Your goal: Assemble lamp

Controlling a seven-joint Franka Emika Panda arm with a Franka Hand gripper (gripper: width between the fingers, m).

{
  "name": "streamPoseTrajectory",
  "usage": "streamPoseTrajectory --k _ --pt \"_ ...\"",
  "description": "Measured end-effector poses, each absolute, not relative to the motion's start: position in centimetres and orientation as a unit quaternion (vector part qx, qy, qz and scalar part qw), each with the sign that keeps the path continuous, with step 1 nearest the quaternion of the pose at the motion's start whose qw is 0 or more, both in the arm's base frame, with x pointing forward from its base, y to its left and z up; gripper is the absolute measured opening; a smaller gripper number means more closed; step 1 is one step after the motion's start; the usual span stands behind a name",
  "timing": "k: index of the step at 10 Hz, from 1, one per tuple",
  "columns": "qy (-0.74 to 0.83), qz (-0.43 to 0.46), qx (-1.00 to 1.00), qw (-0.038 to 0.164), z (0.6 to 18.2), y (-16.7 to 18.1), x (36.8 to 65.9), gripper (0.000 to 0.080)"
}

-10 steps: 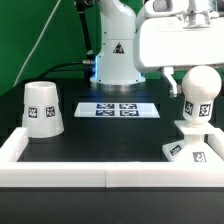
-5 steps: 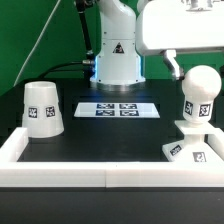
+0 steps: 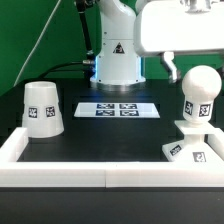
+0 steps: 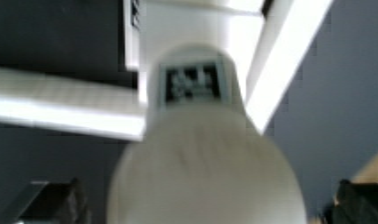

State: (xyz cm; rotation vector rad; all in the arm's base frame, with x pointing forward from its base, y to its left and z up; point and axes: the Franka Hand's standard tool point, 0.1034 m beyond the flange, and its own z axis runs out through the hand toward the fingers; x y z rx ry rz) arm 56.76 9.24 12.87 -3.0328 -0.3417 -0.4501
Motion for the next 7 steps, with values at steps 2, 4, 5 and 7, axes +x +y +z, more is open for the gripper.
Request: streamPoseTrajectory --k 2,4,5,7 --pt "-0.111 -0.081 -0.99 0.033 13.15 9.17 57.08 0.0698" --pt "-0.113 -0.01 -0.993 0.04 12.78 9.46 56.7 0.0698" --pt "-0.114 0.014 -0.992 0.042 12.73 9.66 57.01 0.0698" --pt "-0.115 0.013 -0.992 0.043 12.67 9.73 57.36 0.0698"
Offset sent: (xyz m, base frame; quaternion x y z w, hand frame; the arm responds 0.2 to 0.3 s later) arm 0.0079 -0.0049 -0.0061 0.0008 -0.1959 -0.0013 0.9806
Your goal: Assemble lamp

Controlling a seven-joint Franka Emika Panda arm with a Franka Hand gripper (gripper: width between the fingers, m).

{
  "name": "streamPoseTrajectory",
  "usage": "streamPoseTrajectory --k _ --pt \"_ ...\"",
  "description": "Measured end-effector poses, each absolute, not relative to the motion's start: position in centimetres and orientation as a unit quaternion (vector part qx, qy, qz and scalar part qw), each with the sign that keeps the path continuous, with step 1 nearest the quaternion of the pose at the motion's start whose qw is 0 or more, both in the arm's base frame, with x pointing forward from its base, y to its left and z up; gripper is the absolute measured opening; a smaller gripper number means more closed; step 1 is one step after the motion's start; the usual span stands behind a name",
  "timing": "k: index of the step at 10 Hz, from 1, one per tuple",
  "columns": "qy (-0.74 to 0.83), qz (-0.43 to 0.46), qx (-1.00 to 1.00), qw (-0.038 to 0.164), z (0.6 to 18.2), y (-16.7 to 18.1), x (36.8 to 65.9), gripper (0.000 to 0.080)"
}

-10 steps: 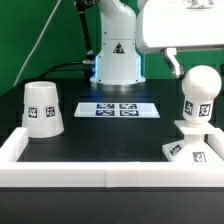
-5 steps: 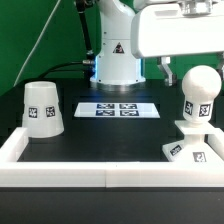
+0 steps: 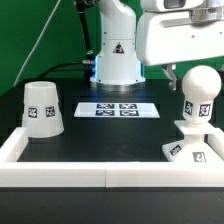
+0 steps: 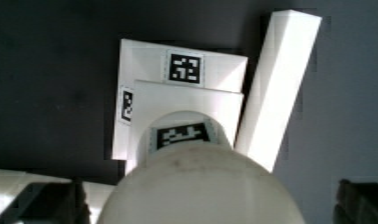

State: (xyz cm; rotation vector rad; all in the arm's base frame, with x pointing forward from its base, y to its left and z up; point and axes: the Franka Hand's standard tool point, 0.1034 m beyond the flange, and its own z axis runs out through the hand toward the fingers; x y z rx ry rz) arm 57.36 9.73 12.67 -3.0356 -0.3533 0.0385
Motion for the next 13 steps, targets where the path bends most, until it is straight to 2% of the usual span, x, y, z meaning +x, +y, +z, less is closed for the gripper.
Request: streamPoseTrajectory --k 7,8,13 --pt "-0.117 0.007 -0.992 0.043 12.61 9.62 58.28 0.0698" --pt "-0.117 0.007 -0.992 0.043 12.59 9.62 58.26 0.0572" --pt "-0.064 0.009 -0.997 0.044 12.6 9.64 58.26 0.0576"
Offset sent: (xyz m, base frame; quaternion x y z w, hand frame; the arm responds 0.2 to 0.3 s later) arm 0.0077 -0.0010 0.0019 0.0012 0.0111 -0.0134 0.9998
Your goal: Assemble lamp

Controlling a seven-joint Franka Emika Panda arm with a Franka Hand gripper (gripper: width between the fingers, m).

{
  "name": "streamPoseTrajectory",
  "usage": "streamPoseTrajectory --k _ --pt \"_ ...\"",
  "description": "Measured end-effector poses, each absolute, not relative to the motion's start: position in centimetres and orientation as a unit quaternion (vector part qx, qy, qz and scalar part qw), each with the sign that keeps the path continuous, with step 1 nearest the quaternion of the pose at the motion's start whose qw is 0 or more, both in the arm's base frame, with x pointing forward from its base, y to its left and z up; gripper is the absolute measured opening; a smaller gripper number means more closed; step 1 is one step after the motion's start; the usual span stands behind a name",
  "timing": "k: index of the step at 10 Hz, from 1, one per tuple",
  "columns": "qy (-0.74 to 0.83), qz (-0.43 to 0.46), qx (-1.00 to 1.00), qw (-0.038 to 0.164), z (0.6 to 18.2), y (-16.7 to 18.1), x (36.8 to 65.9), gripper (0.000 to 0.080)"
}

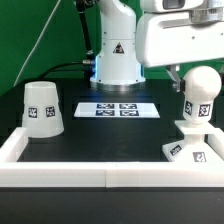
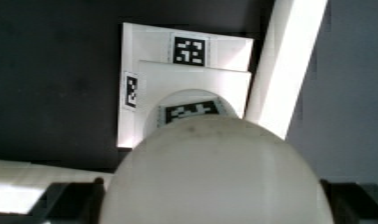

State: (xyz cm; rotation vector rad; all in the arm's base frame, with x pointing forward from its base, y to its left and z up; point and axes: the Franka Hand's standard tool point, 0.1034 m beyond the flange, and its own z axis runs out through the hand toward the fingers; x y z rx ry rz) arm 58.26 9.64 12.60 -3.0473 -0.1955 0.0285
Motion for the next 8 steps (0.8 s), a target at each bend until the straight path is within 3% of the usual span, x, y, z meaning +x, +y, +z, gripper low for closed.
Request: streamPoseTrajectory --k 2,8 --pt "0.057 0.004 -0.997 0.052 12.53 9.49 57.96 0.0576" --pt "0.227 -0.016 -0.972 0.059 12.51 10.14 58.11 0.0579"
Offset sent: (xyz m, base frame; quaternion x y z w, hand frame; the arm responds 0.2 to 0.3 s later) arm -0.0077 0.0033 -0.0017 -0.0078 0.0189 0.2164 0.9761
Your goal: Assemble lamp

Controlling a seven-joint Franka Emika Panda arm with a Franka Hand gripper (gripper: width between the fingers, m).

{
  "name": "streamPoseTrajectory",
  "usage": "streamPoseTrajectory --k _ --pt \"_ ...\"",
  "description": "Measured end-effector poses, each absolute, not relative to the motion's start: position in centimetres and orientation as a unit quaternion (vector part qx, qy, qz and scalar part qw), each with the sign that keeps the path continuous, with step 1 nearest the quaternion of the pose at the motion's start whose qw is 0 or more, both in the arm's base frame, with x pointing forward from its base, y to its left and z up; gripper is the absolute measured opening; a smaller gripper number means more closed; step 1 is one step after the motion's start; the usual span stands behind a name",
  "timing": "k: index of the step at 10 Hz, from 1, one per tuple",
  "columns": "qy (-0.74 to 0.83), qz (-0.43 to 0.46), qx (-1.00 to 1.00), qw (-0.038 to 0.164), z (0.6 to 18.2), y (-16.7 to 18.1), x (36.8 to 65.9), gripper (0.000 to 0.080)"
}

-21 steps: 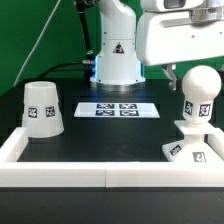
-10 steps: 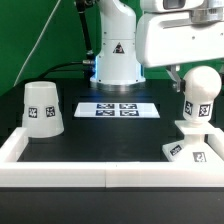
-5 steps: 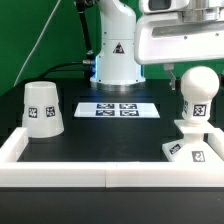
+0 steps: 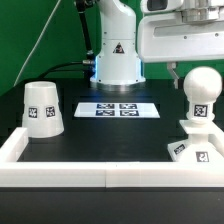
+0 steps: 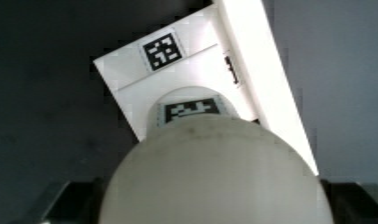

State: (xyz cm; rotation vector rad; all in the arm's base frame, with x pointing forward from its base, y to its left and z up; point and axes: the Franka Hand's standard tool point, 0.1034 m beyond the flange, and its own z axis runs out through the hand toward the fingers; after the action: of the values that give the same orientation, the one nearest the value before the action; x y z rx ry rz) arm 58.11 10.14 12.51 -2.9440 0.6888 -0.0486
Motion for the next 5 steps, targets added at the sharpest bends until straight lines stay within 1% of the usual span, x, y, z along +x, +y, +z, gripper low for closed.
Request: streamPoseTrajectory --k 4,5 --pt "0.33 -0.009 -0.942 0.061 12.5 10.22 58.08 0.0579" --pt "0.375 -0.005 -0.925 0.064 12.49 10.33 58.05 0.0579"
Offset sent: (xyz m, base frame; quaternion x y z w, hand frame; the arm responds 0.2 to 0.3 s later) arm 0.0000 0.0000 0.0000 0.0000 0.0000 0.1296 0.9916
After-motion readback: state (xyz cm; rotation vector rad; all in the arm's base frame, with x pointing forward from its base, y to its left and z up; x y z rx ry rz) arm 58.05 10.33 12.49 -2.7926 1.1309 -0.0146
